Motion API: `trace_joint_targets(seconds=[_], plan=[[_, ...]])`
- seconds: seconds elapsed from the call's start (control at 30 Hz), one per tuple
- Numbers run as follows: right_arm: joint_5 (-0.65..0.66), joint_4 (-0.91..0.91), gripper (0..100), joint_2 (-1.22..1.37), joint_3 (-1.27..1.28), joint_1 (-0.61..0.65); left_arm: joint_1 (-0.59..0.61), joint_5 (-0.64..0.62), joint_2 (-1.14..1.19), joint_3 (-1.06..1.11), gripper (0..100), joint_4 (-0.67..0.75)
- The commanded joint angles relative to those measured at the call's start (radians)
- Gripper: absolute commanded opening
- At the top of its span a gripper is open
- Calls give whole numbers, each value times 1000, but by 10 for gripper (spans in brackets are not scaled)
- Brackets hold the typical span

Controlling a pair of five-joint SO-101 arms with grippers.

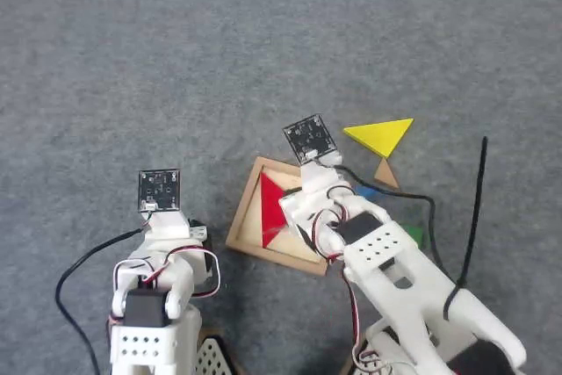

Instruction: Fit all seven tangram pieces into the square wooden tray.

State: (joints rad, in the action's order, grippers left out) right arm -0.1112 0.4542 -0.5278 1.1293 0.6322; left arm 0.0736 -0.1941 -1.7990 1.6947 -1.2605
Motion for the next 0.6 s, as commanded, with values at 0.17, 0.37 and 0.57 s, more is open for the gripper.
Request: trace_joint_targets(seconds=[0.17,0.37,0.57], plan=[[5,-41,6,269,-107,-12,6,11,-20,-12,14,-2],[64,-39,6,292,-117,79,6,11,-20,-12,14,-2],[68,-76,6,295,-129,160,6,11,-20,-12,14,-2]])
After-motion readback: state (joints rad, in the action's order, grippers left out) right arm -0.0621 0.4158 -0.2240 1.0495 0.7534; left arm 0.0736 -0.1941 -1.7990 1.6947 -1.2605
